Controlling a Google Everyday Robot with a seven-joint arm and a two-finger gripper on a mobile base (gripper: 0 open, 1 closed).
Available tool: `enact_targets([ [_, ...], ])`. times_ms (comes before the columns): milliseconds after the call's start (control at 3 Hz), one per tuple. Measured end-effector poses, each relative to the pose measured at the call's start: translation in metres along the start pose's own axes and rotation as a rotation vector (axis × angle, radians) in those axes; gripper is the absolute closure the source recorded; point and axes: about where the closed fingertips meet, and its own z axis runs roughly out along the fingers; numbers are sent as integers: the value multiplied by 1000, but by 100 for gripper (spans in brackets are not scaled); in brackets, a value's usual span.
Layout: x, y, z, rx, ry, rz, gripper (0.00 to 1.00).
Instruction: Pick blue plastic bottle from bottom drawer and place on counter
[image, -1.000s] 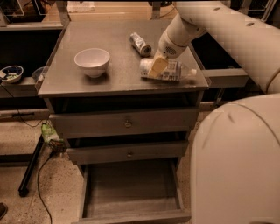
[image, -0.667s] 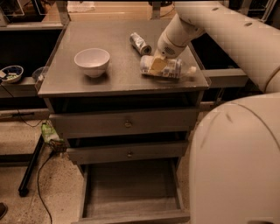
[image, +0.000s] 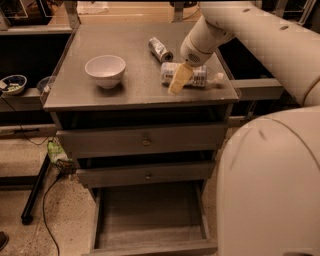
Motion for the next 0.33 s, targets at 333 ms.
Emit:
enact_targets([
  [333, 0, 0, 0, 0, 0, 0, 0],
])
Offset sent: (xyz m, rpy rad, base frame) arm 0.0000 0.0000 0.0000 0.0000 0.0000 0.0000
